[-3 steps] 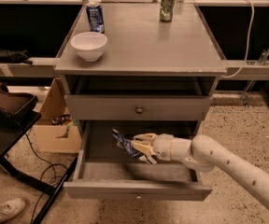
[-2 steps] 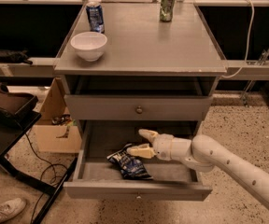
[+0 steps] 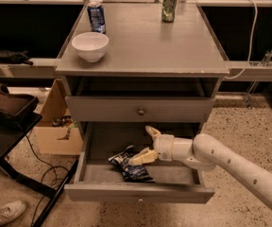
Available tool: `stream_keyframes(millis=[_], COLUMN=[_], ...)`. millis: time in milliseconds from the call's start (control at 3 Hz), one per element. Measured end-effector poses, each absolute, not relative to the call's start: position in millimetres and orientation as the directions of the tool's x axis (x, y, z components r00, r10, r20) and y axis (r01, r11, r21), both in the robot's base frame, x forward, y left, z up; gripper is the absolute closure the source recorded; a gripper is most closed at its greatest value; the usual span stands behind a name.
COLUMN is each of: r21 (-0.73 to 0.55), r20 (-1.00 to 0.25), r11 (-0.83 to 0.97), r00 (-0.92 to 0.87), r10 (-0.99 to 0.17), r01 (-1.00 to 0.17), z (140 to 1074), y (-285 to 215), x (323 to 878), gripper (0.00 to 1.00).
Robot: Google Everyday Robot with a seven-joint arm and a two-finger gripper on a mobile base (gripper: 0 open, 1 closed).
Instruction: Place blue chip bag into middle drawer
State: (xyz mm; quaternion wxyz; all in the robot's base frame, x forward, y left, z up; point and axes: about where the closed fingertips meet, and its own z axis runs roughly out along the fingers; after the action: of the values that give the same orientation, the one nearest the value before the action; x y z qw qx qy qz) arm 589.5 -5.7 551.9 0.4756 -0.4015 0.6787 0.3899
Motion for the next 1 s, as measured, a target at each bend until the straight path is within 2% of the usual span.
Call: stream_keyframes(millis=[333,1000], r21=[0.113,-0.009], r20=[-0.963,-0.943], r11=[0.359,0.24], r00=[-0.192,-0.072], r10=[-0.192,-0.324], r01=[-0.927,-0.971], z=[570.3,676.4], y=[-19.6,-75.0], x=[578.1,499.6], gripper=[0.0,0.0])
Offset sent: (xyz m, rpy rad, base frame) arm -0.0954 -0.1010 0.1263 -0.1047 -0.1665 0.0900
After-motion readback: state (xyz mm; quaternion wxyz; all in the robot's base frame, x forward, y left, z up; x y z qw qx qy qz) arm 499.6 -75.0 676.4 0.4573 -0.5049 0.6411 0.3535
